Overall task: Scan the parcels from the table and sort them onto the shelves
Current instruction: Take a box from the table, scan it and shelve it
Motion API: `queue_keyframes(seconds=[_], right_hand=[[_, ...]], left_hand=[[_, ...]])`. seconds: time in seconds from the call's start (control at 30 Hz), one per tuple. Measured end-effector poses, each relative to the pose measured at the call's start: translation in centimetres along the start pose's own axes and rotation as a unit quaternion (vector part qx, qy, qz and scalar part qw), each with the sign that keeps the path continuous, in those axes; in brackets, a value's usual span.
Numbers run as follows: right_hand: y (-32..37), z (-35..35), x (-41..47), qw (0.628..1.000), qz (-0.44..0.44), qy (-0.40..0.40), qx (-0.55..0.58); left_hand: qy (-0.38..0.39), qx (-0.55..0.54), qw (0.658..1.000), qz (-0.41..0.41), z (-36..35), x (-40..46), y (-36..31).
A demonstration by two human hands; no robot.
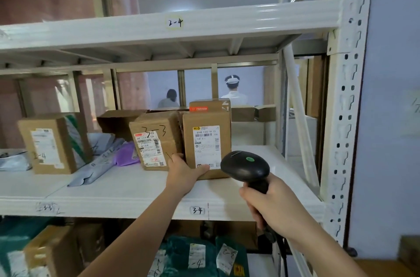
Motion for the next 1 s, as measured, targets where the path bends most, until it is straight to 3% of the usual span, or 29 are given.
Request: queue_keyframes(seconds=[0.33, 0.53, 0.8, 1.0], right_hand=[[-0.2, 0.8, 0.0, 1.000, -0.001, -0.002, -0.009], [0.2, 1.5, -1.0, 1.000, 0.003, -0.015, -0.020], [-0.1, 3.5, -5.9, 0.996, -0.042, -0.073, -0.034], [-1.4, 6.5, -13.6, 0.975, -0.086, -0.202, -0.025]], left_hand=[[-0.034, 0.023, 0.999, 0.026, -0.7, 0.3, 0.0], [-0.133, -0.001, 0.991, 0.009, 0.8, -2.2, -1.1], [0.007, 0.051, 0.988, -0.147, -2.3, -6.9, -7.6], [0.150, 0.034, 0.936, -0.317, -7.8, -14.3, -13.6]])
Point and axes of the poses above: each hand's wrist, its own x-axis towards the middle knuckle, its own z-axis out of the back of the hand, y = z × x, the point moved 3 cm from there along x, towards the middle knuckle, and after that the axes turned 14 degrees about x, right-handed, at the moved point
